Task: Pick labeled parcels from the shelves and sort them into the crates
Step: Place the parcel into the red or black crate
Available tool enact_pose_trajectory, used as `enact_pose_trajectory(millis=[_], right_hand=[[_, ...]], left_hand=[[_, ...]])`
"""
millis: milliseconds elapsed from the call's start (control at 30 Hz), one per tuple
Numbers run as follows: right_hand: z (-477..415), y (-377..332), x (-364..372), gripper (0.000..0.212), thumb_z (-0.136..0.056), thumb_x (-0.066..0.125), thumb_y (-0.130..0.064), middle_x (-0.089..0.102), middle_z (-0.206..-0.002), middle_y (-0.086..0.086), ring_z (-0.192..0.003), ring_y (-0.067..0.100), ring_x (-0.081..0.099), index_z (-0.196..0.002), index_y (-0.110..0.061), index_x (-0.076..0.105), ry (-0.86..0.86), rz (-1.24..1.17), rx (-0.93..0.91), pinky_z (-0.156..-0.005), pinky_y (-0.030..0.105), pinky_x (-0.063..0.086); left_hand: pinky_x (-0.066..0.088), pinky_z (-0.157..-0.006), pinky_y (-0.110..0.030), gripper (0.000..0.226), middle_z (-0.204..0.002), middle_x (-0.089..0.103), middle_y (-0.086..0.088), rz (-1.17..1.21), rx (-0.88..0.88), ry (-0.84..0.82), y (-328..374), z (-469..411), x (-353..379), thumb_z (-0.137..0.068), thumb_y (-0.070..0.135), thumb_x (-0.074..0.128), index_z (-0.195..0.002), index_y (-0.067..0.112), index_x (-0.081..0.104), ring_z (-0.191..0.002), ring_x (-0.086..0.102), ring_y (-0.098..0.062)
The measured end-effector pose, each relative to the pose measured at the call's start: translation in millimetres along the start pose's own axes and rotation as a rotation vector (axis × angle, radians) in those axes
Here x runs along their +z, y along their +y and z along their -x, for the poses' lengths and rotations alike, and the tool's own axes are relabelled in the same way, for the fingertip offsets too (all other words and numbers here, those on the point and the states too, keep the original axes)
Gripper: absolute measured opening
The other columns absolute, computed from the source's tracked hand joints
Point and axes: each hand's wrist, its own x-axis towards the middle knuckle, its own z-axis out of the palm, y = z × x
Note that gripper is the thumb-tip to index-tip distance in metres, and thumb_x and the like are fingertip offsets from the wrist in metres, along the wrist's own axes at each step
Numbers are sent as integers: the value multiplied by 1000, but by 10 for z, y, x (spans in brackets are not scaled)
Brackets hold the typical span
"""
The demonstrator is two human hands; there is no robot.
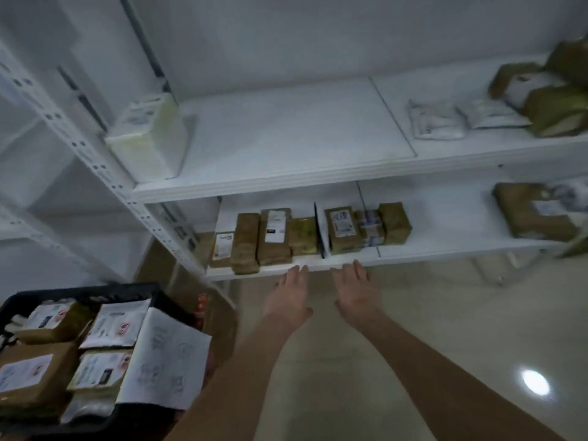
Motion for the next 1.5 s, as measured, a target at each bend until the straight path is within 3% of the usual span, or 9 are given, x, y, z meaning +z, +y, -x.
enact_pose_trajectory(millis=[333,533,667,767,933,1133,1267,1400,1500], right_hand=[[-446,1657,-222,60,-98,48,-24,16,-157,7,-148,28,3,-150,-20,17,49,-87,252,-116,42,18],[-931,2326,-245,59,-98,47,-26,17,-157,8,-148,29,3,-149,-19,18,26,-111,301,-115,41,18],[-1183,2715,-136,59,-98,48,-29,18,-156,8,-147,29,4,-149,-19,19,9,-130,315,-115,40,20],[-1387,3019,-27,59,-98,48,-30,20,-155,8,-147,29,6,-148,-19,20,-9,-130,297,-115,40,21],[-1807,3514,172,60,-97,49,-30,22,-154,8,-146,29,10,-148,-19,21,-39,-129,200,-113,40,25],[-2215,3999,529,62,-95,53,-34,27,-151,8,-143,28,19,-148,-20,23,-72,-198,141,-109,39,31],[-2561,4127,824,63,-94,55,-35,32,-150,7,-136,28,32,-148,-19,26,-108,-459,220,-106,41,37],[-2971,4196,1120,67,-94,55,-37,35,-150,12,-134,30,38,-149,-14,26,-143,-760,299,-108,39,34],[-3211,4162,1304,66,-95,54,-33,35,-151,12,-136,28,37,-150,-11,25,-148,-906,287,-109,36,31]], left_hand=[[35,-108,-39,88,-156,16,-7,-77,221,-55,1414,-1347,-104,-88,29,63,-153,18,5,-141,25,-27],[42,-101,-40,86,-156,13,-4,-83,273,-75,1942,-2140,-41,-86,20,64,-152,16,8,-137,30,-26],[41,-103,-42,87,-155,18,-6,-113,270,-105,2187,-2515,112,-86,26,64,-152,17,8,-137,30,-28],[38,-107,-41,90,-157,14,-6,-95,225,-124,2354,-2758,252,-85,29,66,-152,17,7,-140,26,-27],[42,-100,-39,90,-155,17,-7,-62,111,-114,2674,-3154,448,-85,35,68,-150,15,10,-136,33,-27],[38,-105,-39,84,-158,11,-7,4,-21,-105,2992,-3570,861,-91,41,58,-152,14,7,-142,26,-26],[48,-95,-45,67,-151,26,-7,199,-166,-45,2917,-3925,1212,-94,40,53,-146,12,22,-131,41,-28],[45,-101,-47,66,-153,25,-14,432,-269,63,2781,-4299,1464,-97,30,49,-150,10,15,-132,41,-34],[44,-100,-45,61,-144,40,-17,564,-308,98,2701,-4548,1590,-96,22,48,-149,8,21,-126,47,-35]])
